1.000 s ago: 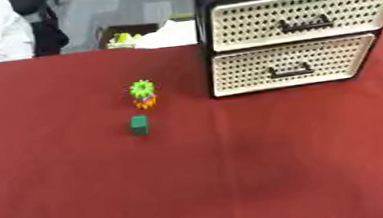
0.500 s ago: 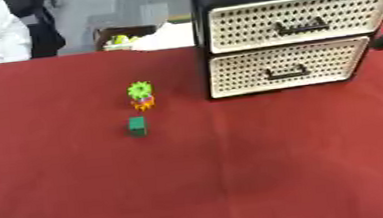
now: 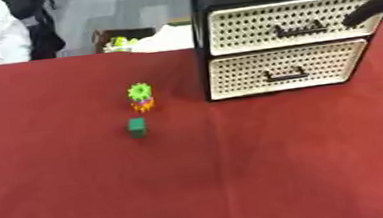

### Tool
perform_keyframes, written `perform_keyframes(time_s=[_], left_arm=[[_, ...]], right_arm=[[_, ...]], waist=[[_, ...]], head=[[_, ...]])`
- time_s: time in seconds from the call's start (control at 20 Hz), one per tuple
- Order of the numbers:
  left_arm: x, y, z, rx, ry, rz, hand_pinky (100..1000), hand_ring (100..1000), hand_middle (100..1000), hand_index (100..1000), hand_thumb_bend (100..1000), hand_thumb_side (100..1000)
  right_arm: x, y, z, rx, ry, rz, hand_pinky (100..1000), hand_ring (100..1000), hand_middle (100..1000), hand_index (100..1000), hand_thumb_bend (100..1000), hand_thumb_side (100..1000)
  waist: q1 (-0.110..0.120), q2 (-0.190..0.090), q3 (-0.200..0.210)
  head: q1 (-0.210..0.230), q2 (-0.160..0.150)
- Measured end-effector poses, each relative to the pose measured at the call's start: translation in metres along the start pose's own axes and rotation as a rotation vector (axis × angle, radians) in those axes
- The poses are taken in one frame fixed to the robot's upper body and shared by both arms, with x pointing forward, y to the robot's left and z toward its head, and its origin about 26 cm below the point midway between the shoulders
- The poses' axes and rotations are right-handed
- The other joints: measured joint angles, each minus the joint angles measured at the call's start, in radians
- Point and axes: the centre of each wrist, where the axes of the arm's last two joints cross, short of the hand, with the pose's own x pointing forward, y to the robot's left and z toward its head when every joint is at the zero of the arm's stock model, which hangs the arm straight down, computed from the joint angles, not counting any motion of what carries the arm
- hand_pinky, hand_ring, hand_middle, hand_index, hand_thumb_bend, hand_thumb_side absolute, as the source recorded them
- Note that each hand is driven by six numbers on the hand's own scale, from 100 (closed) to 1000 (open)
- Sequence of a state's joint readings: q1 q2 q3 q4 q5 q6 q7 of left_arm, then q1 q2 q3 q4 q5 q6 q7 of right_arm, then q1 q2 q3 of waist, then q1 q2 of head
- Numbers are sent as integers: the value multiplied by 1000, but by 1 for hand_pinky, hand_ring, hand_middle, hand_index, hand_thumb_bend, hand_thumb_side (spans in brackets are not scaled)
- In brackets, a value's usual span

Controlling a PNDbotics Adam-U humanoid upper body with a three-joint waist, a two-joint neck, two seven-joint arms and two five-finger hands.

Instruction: Pick up objects from table and place into drawer.

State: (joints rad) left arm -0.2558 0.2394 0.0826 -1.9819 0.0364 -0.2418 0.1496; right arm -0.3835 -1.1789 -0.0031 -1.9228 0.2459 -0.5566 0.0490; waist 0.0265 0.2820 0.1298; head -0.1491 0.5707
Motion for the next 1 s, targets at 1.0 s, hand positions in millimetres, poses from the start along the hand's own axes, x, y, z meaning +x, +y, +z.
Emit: perform_keyframes(time_s=[1.0], left_arm=[[0, -6, 0, -34, 7, 29, 705, 702, 666, 769, 100, 861]], right_arm=[[-51, 5, -3, 43, 149, 57, 100, 100, 100, 757, 100, 1000]], waist=[[-14, -1, 31]], head=[[-28, -1]])
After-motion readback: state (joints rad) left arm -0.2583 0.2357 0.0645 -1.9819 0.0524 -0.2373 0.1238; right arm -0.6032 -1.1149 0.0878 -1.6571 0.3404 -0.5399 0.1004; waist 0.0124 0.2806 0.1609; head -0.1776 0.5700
